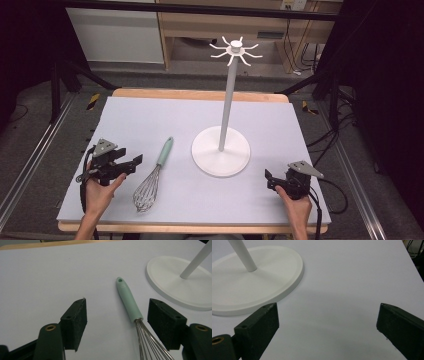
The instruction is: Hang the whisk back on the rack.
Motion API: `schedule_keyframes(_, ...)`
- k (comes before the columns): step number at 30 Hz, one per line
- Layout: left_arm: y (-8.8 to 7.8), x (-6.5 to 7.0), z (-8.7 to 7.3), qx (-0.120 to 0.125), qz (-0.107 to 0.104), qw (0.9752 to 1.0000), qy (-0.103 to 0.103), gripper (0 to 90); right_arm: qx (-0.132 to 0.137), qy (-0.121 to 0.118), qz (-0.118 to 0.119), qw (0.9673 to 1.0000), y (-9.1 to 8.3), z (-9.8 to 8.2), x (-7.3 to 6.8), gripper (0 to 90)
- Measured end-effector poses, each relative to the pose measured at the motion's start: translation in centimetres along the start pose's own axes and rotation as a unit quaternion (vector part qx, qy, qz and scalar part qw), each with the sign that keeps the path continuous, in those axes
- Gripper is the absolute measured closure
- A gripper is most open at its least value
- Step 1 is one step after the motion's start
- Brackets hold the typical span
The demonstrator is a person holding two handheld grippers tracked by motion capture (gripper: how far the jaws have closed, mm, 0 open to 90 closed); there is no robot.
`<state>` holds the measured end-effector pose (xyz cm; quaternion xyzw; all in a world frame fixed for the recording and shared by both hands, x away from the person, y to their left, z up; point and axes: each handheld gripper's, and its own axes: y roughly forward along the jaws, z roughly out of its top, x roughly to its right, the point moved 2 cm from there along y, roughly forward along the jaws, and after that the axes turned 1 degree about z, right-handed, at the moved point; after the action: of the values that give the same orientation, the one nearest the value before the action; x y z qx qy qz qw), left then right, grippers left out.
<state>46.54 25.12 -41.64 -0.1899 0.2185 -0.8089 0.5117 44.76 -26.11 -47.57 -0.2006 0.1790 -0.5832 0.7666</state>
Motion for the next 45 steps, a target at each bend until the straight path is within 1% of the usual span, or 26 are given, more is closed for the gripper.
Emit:
schedule_keyframes(2,0.2,0.3,0.5,-0.006,-0.004,0.9999,0.01,31.9,-0.001,0.001,0.001,1.0,0.0,0.0,0.0,4.8)
schedule_keyframes(4,0.3,0.4,0.6,-0.007,-0.006,0.9999,0.011,34.5,0.0,0.001,0.001,1.0,0.0,0.0,0.0,4.8)
schedule_keyframes(6,0.4,0.7,0.9,-0.009,-0.008,0.9998,0.014,35.3,-0.001,0.001,0.002,1.0,0.0,0.0,0.1,4.8)
schedule_keyframes(7,0.4,0.7,0.9,-0.009,-0.008,0.9998,0.014,35.3,-0.001,0.0,0.002,1.0,0.0,0.1,0.1,4.8)
schedule_keyframes(8,0.5,0.9,1.4,-0.008,-0.009,0.9998,0.016,35.4,0.0,0.0,0.002,1.0,-0.1,0.1,0.1,4.8)
schedule_keyframes(12,0.7,1.1,2.0,-0.01,-0.007,0.9997,0.02,35.4,-0.001,-0.003,0.002,1.0,-0.2,0.1,0.1,4.8)
schedule_keyframes(16,1.4,1.6,2.8,-0.021,-0.006,0.9993,0.029,35.5,0.0,0.0,0.005,1.0,-0.3,0.2,0.2,4.8)
schedule_keyframes(21,2.0,1.9,3.2,-0.027,-0.01,0.9991,0.031,35.6,0.003,-0.002,0.005,1.0,-0.3,0.2,0.3,4.9)
schedule_keyframes(24,2.6,2.3,3.4,-0.04,-0.009,0.9985,0.037,36.0,0.004,-0.001,0.006,1.0,-0.3,0.2,0.3,5.0)
schedule_keyframes(25,2.6,2.3,3.4,-0.04,-0.009,0.9985,0.037,36.1,0.004,-0.002,0.006,1.0,-0.3,0.2,0.3,5.0)
schedule_keyframes(27,3.0,2.4,3.6,-0.053,-0.011,0.9976,0.042,36.2,0.003,-0.003,0.007,1.0,-0.3,0.2,0.3,5.0)
schedule_keyframes(28,3.0,2.4,3.6,-0.053,-0.011,0.9976,0.042,36.3,0.003,-0.003,0.007,1.0,-0.3,0.2,0.3,5.0)
schedule_keyframes(30,3.5,2.6,3.6,-0.066,-0.011,0.9965,0.049,36.7,0.001,-0.002,0.008,1.0,-0.3,0.2,0.2,5.0)
schedule_keyframes(33,3.9,2.7,3.6,-0.076,-0.011,0.9957,0.051,36.9,0.001,-0.003,0.007,1.0,-0.3,0.3,0.3,5.0)
schedule_keyframes(34,3.9,2.7,3.6,-0.076,-0.011,0.9957,0.051,37.0,0.001,-0.003,0.007,1.0,-0.3,0.3,0.3,5.0)
schedule_keyframes(35,4.2,2.8,3.6,-0.086,-0.01,0.9948,0.053,37.5,0.001,-0.004,0.007,1.0,-0.2,0.3,0.2,5.0)
schedule_keyframes(36,4.2,2.8,3.6,-0.086,-0.01,0.9948,0.053,37.7,0.0,-0.003,0.007,1.0,-0.2,0.3,0.2,5.0)
schedule_keyframes(37,4.5,2.8,3.6,-0.095,-0.01,0.9939,0.055,38.0,-0.001,-0.004,0.008,1.0,-0.2,0.3,0.2,5.0)
schedule_keyframes(40,5.1,3.0,3.5,-0.108,-0.011,0.9924,0.057,38.9,-0.002,-0.007,0.008,0.9999,-0.1,0.3,0.1,5.0)
schedule_keyframes(41,5.1,3.0,3.5,-0.108,-0.011,0.9924,0.057,39.0,-0.002,-0.007,0.008,0.9999,-0.2,0.3,0.1,5.0)
schedule_keyframes(42,5.5,3.0,3.4,-0.115,-0.01,0.9915,0.059,39.3,-0.003,-0.005,0.01,0.9999,-0.2,0.3,0.1,5.0)
schedule_keyframes(45,6.0,3.1,3.3,-0.125,-0.01,0.9902,0.062,40.2,-0.002,-0.007,0.009,0.9999,-0.2,0.3,0.0,5.0)
